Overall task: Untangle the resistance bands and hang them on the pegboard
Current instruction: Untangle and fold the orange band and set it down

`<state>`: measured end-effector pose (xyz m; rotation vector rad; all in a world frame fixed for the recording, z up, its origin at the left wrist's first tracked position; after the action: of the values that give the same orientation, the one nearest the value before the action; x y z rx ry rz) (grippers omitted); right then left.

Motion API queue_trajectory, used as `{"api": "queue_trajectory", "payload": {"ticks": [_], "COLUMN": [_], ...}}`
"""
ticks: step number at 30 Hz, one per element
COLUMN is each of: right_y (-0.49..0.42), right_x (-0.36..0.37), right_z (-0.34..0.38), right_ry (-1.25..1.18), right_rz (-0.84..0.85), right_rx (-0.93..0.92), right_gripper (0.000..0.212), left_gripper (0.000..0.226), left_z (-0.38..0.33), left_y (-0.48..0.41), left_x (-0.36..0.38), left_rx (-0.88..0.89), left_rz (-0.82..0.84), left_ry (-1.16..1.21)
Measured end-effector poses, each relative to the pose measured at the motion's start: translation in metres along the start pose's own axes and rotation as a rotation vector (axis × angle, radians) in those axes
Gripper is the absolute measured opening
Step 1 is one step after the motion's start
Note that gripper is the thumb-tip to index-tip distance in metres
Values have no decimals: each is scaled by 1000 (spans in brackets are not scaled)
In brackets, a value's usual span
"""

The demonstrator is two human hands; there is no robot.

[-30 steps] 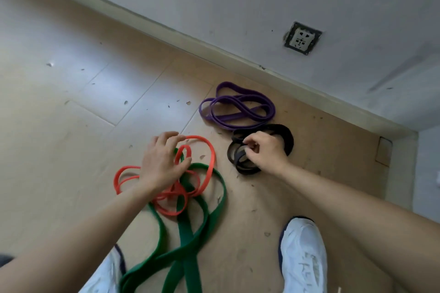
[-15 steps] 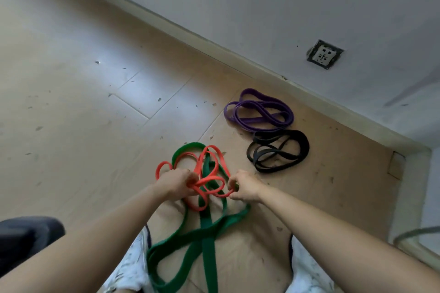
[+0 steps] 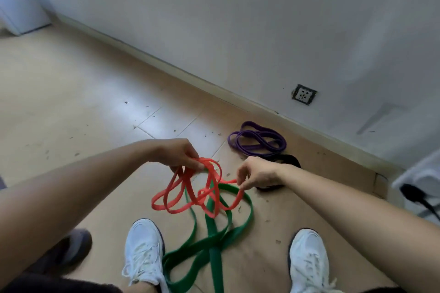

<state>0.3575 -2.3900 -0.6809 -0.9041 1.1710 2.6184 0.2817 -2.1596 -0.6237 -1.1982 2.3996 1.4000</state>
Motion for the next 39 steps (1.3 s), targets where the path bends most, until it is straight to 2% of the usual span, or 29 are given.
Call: {"api": "queue_trajectory", "payload": {"ticks": [5,7,9,11,13,15,17,18,20,23,27,30,33,36,39], "right_y": [68,94,120,142,159,171,175,173,166,157,156,154,148,139,129], "right_x": [-55,-71,-86,-102,-122,-136,-138,-136,-128,-126,-136,-140,-142,-140,-138], "right_z": [38,53,67,80,93,103,113,118,124,133,143,142,139,138,137], "right_ry": [106,170,115,-4,-123,-244,-322,-340,-376,-488,-639,-654,-628,-620,-546], "right_rz": [-29,28,68,-35,-282,-466,-472,-444,-402,-435,-511,-576,-593,-498,-471], "right_rx": [-21,-19,-15,-76,-178,-250,-293,-309,-336,-385,-457,-459,-439,-439,-397], "right_gripper": [4,10,20,23,23,38,55,56,43,26,23,19,26,38,27], "left_gripper": [33,36,32,27,27,26,26,28,31,30,24,23,26,31,29], "left_z": [-36,-55,-77,-101,-123,-139,-150,-153,-159,-163,-162,-156,-152,-156,-165], "left_y": [48,67,84,99,111,120,125,126,130,134,129,126,123,120,120], "left_x": [-20,-27,-35,-45,-55,-60,-62,-64,-69,-78,-88,-96,-98,-97,-96], "left_rx": [18,89,189,295,385,459,531,568,634,700,707,676,650,694,774], "left_rz": [-129,-185,-246,-333,-413,-458,-496,-517,-557,-609,-709,-791,-786,-695,-642], "left_ry": [-38,-5,34,79,129,157,204,250,355,458,511,556,580,650,791]}}
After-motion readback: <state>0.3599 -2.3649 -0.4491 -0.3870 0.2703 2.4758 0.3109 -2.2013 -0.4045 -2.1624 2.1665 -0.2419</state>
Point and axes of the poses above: each hand's wrist, its own y-axis away from the middle knuckle, its own x-axis out of the palm, z = x × y, the point moved 3 cm from there along -y, towards the middle knuckle, and after that the axes turned 6 degrees about z, right-handed, at the moved point
